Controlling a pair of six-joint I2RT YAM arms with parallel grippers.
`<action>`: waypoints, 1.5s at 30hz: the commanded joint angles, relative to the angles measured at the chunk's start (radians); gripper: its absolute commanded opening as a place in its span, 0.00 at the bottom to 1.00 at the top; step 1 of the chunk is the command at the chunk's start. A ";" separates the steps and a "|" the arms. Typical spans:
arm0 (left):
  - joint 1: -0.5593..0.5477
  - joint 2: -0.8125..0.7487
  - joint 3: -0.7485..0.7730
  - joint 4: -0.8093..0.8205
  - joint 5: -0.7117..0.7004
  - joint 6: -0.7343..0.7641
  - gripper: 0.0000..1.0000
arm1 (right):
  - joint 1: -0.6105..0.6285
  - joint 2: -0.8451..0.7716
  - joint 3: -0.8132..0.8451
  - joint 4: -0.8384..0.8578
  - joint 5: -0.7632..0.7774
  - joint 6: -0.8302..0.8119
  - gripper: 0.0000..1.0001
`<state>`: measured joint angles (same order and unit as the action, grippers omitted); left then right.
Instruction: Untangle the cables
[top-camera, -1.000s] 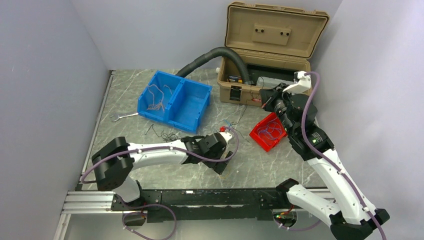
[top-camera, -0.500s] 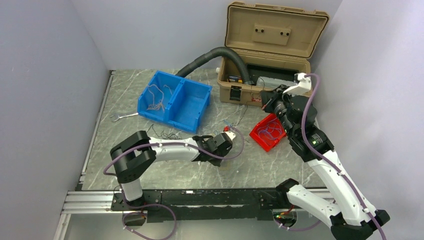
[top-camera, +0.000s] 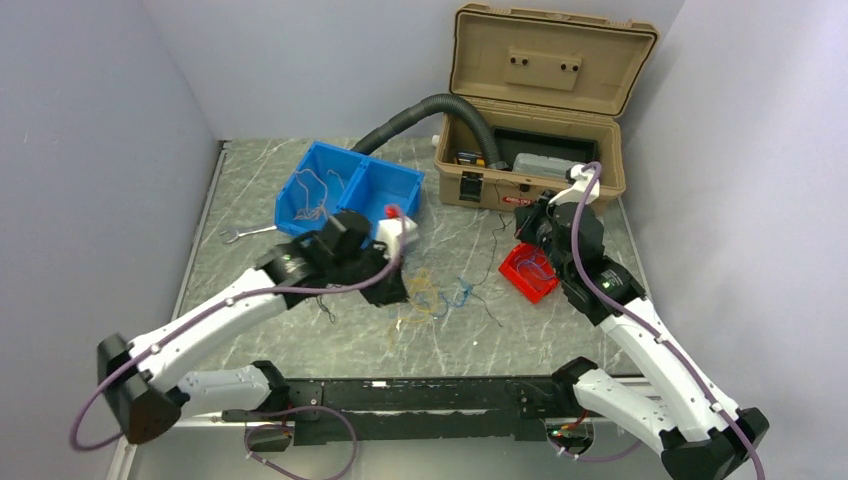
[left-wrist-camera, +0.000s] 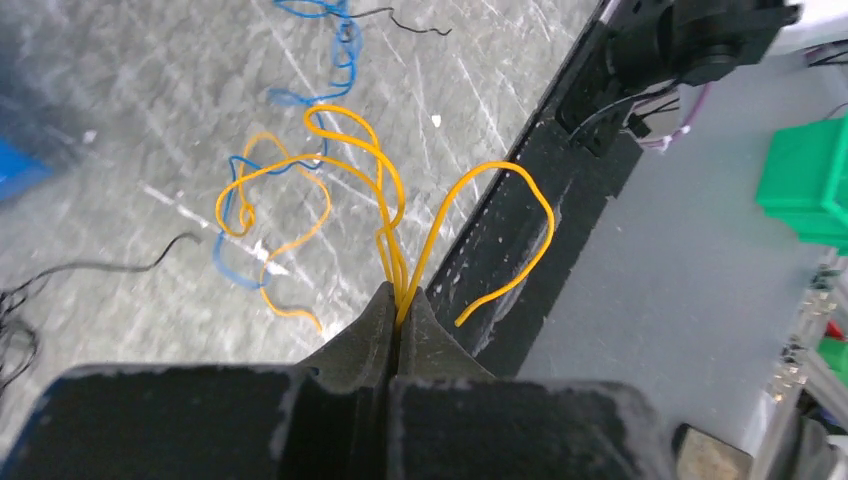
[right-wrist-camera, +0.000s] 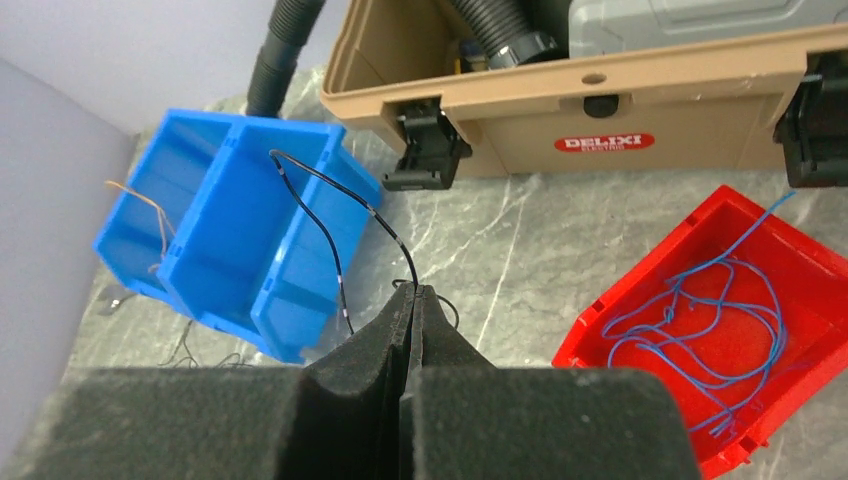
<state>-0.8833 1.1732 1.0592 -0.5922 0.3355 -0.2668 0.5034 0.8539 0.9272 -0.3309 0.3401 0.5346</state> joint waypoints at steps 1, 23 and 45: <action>0.223 -0.145 0.019 -0.121 0.241 0.079 0.00 | -0.003 0.002 -0.027 0.037 0.000 0.025 0.00; 0.914 0.039 0.350 -0.013 0.097 -0.007 0.00 | 0.001 0.066 -0.157 0.098 -0.362 0.049 0.00; 0.965 0.477 0.512 0.229 0.287 -0.158 0.00 | 0.003 0.080 -0.109 0.074 -0.356 0.034 0.00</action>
<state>0.0784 1.6566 1.5879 -0.4561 0.5735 -0.3801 0.5049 0.9489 0.7696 -0.2653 -0.0307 0.5762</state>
